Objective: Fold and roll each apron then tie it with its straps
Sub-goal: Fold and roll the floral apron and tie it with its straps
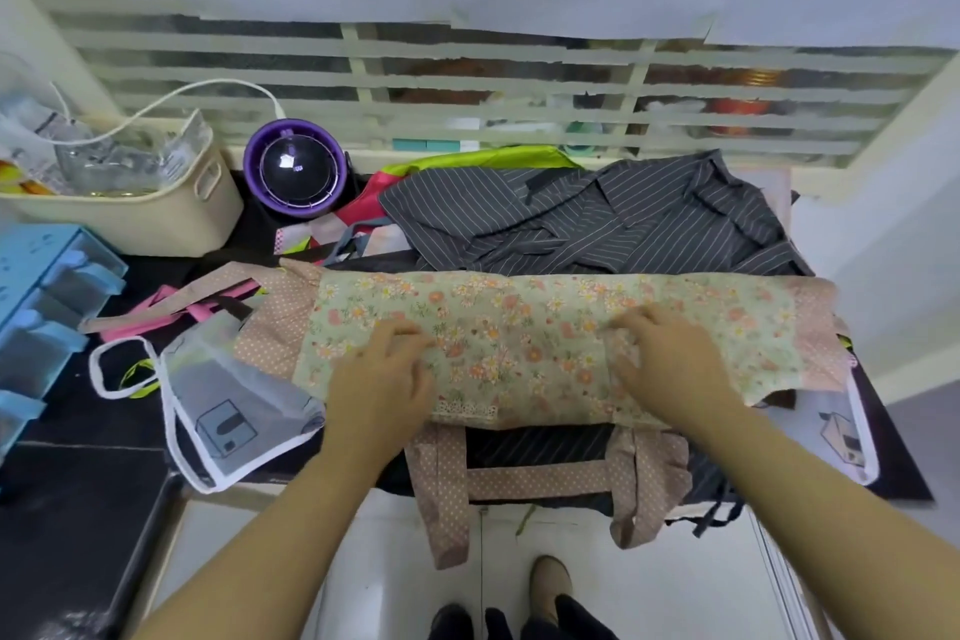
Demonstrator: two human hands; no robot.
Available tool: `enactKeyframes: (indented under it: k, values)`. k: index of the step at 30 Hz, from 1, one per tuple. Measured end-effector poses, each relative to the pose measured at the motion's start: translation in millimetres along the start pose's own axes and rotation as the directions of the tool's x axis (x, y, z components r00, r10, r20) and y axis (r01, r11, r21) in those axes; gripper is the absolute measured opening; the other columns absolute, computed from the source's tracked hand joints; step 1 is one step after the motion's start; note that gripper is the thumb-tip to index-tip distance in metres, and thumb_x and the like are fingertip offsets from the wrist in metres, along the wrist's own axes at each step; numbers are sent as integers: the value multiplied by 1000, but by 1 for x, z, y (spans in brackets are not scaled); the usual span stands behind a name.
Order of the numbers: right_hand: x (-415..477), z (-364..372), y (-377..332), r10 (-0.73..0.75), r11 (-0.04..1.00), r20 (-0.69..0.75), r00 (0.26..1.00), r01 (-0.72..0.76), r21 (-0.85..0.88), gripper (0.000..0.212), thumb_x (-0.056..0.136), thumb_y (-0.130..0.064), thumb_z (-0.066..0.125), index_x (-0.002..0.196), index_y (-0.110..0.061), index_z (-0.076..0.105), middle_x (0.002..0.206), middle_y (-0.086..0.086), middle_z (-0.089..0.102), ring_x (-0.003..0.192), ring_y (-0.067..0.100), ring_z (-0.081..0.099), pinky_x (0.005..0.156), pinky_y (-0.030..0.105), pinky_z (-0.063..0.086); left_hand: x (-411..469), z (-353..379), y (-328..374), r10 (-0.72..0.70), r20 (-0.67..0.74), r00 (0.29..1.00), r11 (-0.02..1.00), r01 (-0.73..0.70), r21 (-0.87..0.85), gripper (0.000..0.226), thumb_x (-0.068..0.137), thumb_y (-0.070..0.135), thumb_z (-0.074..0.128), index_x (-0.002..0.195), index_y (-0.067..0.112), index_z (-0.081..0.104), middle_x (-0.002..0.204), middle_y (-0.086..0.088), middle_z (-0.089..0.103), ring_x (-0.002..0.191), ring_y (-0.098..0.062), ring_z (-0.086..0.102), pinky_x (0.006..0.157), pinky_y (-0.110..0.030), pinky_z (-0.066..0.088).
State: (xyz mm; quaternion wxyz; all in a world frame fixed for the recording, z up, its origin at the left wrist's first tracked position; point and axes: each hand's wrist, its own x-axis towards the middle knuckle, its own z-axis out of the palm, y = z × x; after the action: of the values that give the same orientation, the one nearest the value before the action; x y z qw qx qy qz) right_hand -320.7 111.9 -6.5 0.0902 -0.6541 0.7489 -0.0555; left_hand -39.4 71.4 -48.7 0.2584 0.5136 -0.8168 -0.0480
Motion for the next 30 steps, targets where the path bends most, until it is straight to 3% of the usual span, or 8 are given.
enactKeyframes:
  k: [2, 4, 9, 14, 19, 24, 27, 30]
  values:
    - [8, 15, -33, -172, 980, 2, 985, 171, 100, 48, 95, -42, 36, 137, -24, 49, 147, 4, 41, 132, 24, 41, 111, 42, 31, 17, 21, 18, 92, 99, 991, 993, -99, 66, 37, 88, 32, 41, 116, 21, 64, 124, -5, 60, 89, -22, 64, 79, -47, 55]
    - [14, 37, -51, -270, 961, 108, 957, 262, 82, 70, 89, -62, 8, 148, -31, 28, 158, 1, 18, 146, 23, 13, 119, 47, 8, 27, 42, 27, 94, 289, 953, 978, -143, 152, 47, 92, 41, 35, 135, 24, 47, 142, -7, 49, 125, -29, 50, 100, -60, 41]
    - [33, 84, 7, -162, 977, 209, 964, 186, -103, 85, 67, -72, -33, 144, -38, -17, 155, -7, -23, 141, 16, -25, 113, 56, -15, 38, 82, 9, -70, 563, 823, 955, -108, 276, 74, 79, 71, -16, 146, 41, -13, 154, 5, -27, 146, -27, -14, 110, -68, 2]
    - [59, 82, 91, 100, 989, 178, 979, -79, -121, 75, 78, -77, -11, 144, -43, -20, 154, -10, -27, 141, 18, -28, 108, 61, -21, 42, 87, -22, -343, 544, 766, 925, 173, 339, 75, 70, 85, -5, 133, 52, -30, 154, 8, -30, 145, -27, -21, 111, -63, -12]
    - [61, 73, 154, 377, 926, 223, 899, -362, -106, 74, 85, -72, 11, 148, -42, -14, 156, -12, -25, 144, 22, -23, 109, 68, -5, 44, 88, -33, -482, 470, 739, 864, 310, 398, 82, 69, 89, -5, 138, 49, -25, 156, 7, -25, 145, -26, -22, 107, -69, -12]
    - [65, 66, 156, 396, 912, 288, 872, -409, -14, 77, 84, -77, 18, 147, -44, -13, 156, -12, -25, 144, 26, -22, 106, 70, -7, 53, 82, -29, -522, 525, 673, 848, 340, 407, 85, 76, 86, 14, 145, 47, -19, 156, 6, -27, 145, -26, -19, 107, -72, -3]
    - [65, 55, 145, 396, 917, 196, 897, -398, -34, 78, 87, -71, 26, 151, -31, 7, 161, 0, -8, 146, 30, -10, 109, 70, -1, 69, 77, -27, -576, 535, 619, 818, 447, 363, 92, 77, 85, 26, 148, 41, -12, 158, 3, -23, 145, -29, -17, 107, -73, -1]
    - [73, 41, 107, 73, 994, -76, 994, -79, -74, 51, 92, -49, 48, 135, -20, 49, 152, 11, 33, 139, 34, 27, 111, 58, 22, 93, 69, -20, -429, 509, 747, 900, 307, 309, 89, 85, 69, 42, 152, 31, -2, 160, 2, -14, 146, -28, -15, 111, -68, 4]
